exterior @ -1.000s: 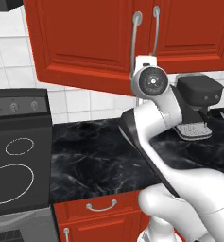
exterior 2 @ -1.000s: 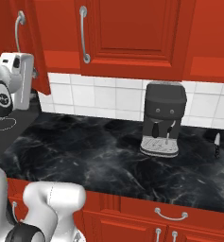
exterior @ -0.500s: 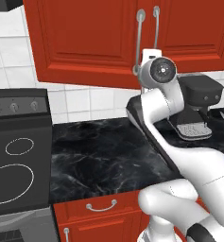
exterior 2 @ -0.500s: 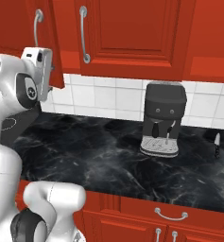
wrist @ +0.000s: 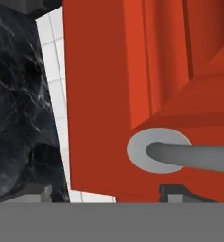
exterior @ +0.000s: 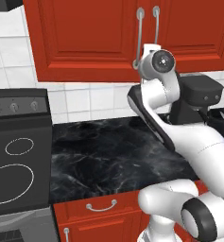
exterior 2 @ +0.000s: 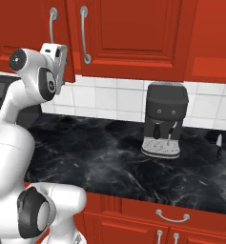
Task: Close all open cabinet doors.
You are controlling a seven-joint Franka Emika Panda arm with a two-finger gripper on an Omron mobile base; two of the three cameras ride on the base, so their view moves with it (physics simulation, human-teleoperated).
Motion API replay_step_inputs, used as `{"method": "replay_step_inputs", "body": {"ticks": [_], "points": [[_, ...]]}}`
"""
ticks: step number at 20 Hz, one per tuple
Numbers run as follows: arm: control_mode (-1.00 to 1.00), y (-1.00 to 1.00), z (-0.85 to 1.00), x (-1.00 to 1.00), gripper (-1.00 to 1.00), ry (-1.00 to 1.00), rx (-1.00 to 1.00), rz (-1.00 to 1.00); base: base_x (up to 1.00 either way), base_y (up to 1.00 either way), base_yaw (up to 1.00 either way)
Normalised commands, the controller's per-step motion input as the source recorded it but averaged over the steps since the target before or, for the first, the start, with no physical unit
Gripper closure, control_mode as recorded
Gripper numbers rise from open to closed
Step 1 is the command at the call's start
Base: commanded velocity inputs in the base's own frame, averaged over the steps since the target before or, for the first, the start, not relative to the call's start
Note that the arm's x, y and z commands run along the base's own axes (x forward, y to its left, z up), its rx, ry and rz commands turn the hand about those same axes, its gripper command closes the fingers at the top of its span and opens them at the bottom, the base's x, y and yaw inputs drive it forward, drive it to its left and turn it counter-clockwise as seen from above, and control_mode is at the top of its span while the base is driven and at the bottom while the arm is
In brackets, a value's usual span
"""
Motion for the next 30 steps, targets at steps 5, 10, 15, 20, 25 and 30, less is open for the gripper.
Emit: {"method": "replay_step_inputs", "body": {"ticks": [5, 10, 15, 20, 25, 30], "points": [[-1.00, -0.24, 0.03, 0.57, -1.00, 0.07, 0.06, 0.00, 0.00, 0.00, 0.00], [-1.00, -0.20, 0.00, 0.57, -1.00, 0.07, 0.05, 0.00, 0.00, 0.00, 0.00], [-1.00, -0.19, 0.00, 0.44, -1.00, 0.02, 0.04, 0.00, 0.00, 0.00, 0.00], [-1.00, -0.17, -0.14, 0.32, -1.00, 0.00, 0.02, 0.00, 0.00, 0.00, 0.00], [-1.00, -0.11, -0.25, 0.31, -1.00, 0.00, 0.02, 0.00, 0.00, 0.00, 0.00], [-1.00, -0.06, -0.55, 0.05, -1.00, 0.00, 0.04, 0.00, 0.00, 0.00, 0.00]]}}
